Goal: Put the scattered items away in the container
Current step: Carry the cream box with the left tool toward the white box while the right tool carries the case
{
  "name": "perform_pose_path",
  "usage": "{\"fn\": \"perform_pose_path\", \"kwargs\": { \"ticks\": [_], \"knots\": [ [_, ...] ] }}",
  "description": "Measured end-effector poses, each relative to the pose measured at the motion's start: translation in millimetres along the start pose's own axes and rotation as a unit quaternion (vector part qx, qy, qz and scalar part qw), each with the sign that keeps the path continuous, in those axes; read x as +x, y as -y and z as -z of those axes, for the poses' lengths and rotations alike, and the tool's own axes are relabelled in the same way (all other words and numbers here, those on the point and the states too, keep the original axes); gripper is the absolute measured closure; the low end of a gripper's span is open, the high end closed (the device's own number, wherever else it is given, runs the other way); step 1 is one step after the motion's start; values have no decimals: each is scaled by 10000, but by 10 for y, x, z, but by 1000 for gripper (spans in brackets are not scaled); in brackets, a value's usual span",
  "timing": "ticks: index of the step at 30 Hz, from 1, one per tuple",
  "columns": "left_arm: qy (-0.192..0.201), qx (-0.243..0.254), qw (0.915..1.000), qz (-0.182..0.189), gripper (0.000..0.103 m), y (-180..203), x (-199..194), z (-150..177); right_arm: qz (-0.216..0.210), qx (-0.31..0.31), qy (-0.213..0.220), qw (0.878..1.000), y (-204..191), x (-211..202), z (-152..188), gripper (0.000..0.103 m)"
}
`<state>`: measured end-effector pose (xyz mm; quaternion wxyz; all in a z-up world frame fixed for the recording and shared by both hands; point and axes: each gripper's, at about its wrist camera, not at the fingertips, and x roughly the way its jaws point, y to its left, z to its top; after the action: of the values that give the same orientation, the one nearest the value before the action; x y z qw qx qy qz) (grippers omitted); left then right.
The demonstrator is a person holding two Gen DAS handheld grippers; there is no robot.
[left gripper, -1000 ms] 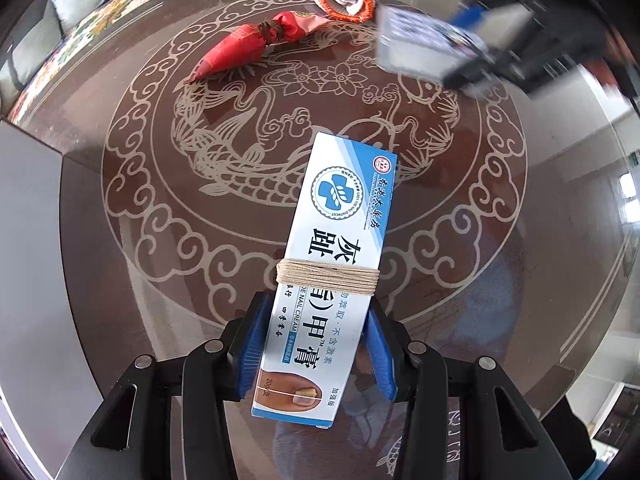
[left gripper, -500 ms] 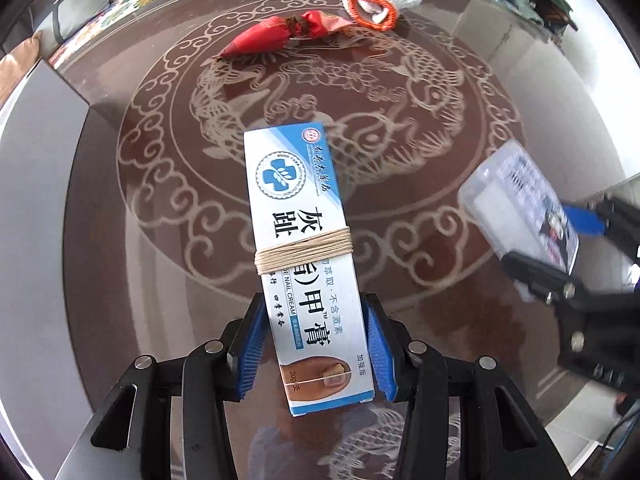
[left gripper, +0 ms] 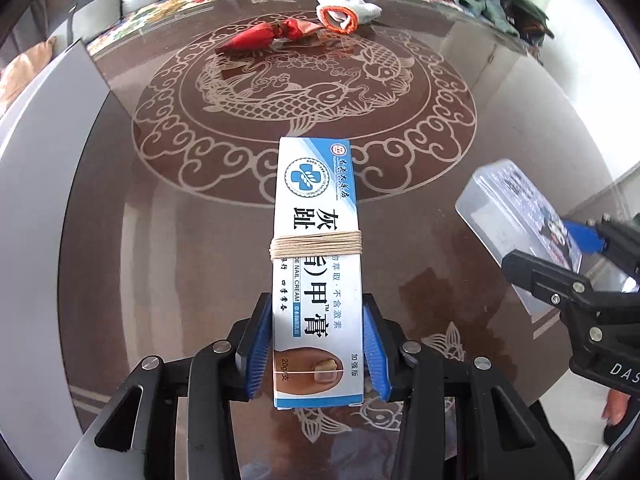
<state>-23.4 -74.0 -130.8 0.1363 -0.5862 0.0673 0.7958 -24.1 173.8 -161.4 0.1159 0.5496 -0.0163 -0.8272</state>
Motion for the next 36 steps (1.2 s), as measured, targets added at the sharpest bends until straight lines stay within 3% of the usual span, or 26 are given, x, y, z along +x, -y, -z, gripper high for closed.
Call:
{"fn": "perform_pose_path", "kwargs": {
  "ticks": [11, 15, 17, 19, 23, 25, 26, 28, 29, 33, 36],
  "knots": [
    [176, -294, 9989, 304, 62, 447, 227, 390, -73, 504, 294, 9983, 73, -12, 356, 42],
    [167, -239, 9993, 230, 62, 655, 765, 60, 46, 390, 247, 9989, 24, 19, 405, 42],
    [167, -220, 9994, 185, 62, 971, 1075, -260, 69, 414, 211, 9989, 31, 48, 428, 42],
    [160, -215, 9995, 148, 62, 927, 1094, -249, 87, 412, 213, 9989, 29, 59, 447, 42],
    [166, -67, 9997, -156, 62, 1382, 1472, -731, 192, 350, 225, 9989, -9, 75, 459, 42],
    [190, -16, 9994, -303, 59, 1494, 1560, -816, 260, 297, 226, 9990, -33, 81, 463, 42],
    [204, -37, 9993, -304, 53, 1563, 1623, -888, 285, 297, 238, 9989, -38, 83, 471, 41],
    [171, -94, 9997, -146, 26, 1895, 1974, -1312, 366, 275, 271, 9986, -60, 87, 487, 41],
    [118, -83, 9997, -174, 14, 1916, 2019, -1316, 440, 215, 286, 9984, -85, 92, 496, 41],
    [190, -147, 9992, -333, 0, 1850, 2006, -1166, 489, 164, 372, 9980, -98, 91, 531, 40],
    [139, -237, 9990, -341, 0, 1759, 2011, -1156, 485, 249, 418, 9976, -91, 86, 534, 40]
  ]
}}
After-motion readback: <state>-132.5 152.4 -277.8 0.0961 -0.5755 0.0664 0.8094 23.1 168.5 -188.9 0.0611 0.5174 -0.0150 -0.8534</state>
